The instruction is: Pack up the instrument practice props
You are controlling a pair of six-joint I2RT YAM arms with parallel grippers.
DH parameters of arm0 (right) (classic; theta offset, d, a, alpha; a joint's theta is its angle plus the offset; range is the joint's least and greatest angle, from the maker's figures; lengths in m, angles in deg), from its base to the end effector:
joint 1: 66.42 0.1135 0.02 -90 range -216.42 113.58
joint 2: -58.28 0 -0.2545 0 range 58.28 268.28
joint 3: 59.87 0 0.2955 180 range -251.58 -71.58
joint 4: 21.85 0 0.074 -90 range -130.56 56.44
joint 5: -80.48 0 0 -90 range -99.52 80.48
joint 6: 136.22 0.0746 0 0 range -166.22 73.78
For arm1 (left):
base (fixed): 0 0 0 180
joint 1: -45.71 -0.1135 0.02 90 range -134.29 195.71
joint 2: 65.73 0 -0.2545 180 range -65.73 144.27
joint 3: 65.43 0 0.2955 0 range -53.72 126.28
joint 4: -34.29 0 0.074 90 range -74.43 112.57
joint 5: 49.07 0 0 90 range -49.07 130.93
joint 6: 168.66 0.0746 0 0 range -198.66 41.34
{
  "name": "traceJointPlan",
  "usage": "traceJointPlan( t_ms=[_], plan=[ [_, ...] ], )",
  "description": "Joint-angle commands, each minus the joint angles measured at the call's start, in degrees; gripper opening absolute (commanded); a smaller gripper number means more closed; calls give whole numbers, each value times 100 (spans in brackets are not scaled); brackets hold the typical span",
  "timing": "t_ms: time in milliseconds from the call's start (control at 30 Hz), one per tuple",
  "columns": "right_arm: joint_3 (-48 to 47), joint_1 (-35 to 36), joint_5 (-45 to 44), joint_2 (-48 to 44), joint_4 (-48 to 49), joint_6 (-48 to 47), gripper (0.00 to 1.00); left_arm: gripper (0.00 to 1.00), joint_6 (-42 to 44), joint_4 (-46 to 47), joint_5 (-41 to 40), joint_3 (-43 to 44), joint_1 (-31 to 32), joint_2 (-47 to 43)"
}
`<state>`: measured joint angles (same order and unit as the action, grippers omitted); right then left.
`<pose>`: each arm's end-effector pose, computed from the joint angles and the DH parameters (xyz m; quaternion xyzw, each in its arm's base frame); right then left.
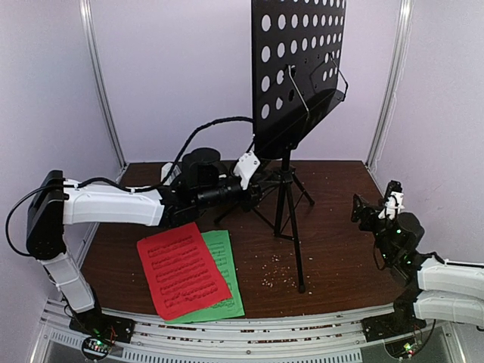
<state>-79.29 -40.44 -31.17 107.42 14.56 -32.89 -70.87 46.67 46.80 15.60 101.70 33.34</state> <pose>0.2390 0.0859 0.1762 0.0676 0.6643 0.1293 0.7331 0.2670 -0.4093 0.2587 0.4202 0.6103 -0.3084 0.5965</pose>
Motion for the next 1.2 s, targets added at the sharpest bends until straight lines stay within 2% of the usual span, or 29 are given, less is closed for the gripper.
traceJointPlan(
  t_ms=[0, 133, 200, 533, 1000, 1167],
  plan=[
    [354, -25, -296, 35, 473, 299, 90, 38, 327, -359, -267, 369, 105, 87],
    [276, -10, -220, 30, 352, 374, 89, 38, 333, -349, -758, 372, 105, 116],
    [296, -21, -184, -3, 356, 409, 90, 42, 333, -320, -910, 371, 112, 149],
    [305, -21, -246, -36, 339, 469, 89, 50, 480, -169, -1048, 432, 193, 233],
    [226, -14, -281, 144, 292, 522, 90, 49, 617, 142, -1353, 524, 308, 350],
    [231, -20, -303, 137, 280, 540, 90, 42, 606, 227, -1253, 512, 334, 358]
  ],
)
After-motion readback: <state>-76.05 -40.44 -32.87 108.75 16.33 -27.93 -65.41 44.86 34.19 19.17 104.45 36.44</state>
